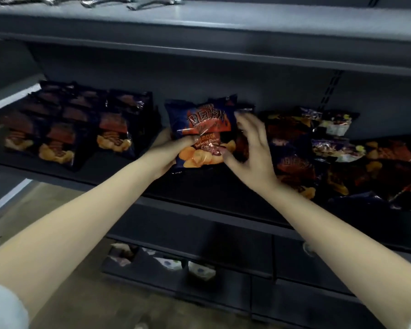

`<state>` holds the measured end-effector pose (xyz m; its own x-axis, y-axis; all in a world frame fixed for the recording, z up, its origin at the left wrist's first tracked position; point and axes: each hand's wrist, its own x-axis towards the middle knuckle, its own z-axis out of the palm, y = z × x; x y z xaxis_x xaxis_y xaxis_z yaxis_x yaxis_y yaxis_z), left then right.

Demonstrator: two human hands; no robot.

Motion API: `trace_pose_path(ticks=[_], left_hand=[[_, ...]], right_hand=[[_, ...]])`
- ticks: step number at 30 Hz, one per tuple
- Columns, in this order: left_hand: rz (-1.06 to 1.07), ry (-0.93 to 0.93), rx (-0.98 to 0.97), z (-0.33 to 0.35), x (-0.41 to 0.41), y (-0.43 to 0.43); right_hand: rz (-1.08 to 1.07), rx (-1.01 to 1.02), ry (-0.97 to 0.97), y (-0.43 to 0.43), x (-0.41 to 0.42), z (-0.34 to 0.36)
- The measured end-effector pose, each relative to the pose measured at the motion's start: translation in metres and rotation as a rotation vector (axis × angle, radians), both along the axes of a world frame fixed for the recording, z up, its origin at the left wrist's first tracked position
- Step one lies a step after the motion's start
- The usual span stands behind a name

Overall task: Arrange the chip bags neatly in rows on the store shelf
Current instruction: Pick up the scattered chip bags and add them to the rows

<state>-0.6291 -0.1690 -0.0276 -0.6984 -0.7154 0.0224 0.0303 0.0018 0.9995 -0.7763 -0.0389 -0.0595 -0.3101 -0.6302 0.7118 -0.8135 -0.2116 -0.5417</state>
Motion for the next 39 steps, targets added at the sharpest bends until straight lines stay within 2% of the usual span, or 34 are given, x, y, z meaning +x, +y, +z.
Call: trace_pose_path(ticks=[2, 4, 7, 12, 15, 20, 23, 26, 29, 31, 35, 39], left_hand=[[0.015, -0.019, -0.055, 0.001, 0.019, -0.021], [0.021, -0.049, -0.119, 0.003, 0.041, -0.042], [0.048, -0.108, -0.184, -0.002, 0.077, -0.079], [0.056, -0.172, -0.173, -0.023, 0.126, -0.131], [0.108, -0.170, -0.244, -0.031, 0.141, -0.150], [0.195, -0.211, -0.548, -0.040, 0.162, -0.172], [0.175, -0.421, -0.736, -0.053, 0.168, -0.185], [0.108, -0.638, -0.864, -0.073, 0.173, -0.191], [0.144, -0.787, -1.167, -0.094, 0.178, -0.195], [0.176, -0.845, -1.311, -0.105, 0.180, -0.203], [0.173, -0.895, -1.433, -0.114, 0.186, -0.228], [0.168, -0.921, -1.372, -0.123, 0.187, -0.248]], right_hand=[[0.099, 0.160, -0.353, -0.028, 0.017, 0.019], [0.256, 0.277, -0.575, -0.057, 0.038, 0.027], [0.311, 0.305, -0.615, -0.099, 0.071, 0.014], [0.248, 0.258, -0.637, -0.156, 0.120, -0.007], [0.143, 0.262, -0.600, -0.181, 0.137, -0.021], [-0.028, 0.259, -0.519, -0.214, 0.170, -0.040], [-0.105, 0.258, -0.543, -0.229, 0.191, -0.056], [-0.208, 0.367, -0.493, -0.237, 0.206, -0.071], [-0.440, 0.546, -0.257, -0.240, 0.210, -0.080], [-0.508, 0.588, -0.140, -0.241, 0.208, -0.080], [-0.562, 0.677, 0.030, -0.245, 0.197, -0.082], [-0.560, 0.726, -0.002, -0.249, 0.192, -0.082]])
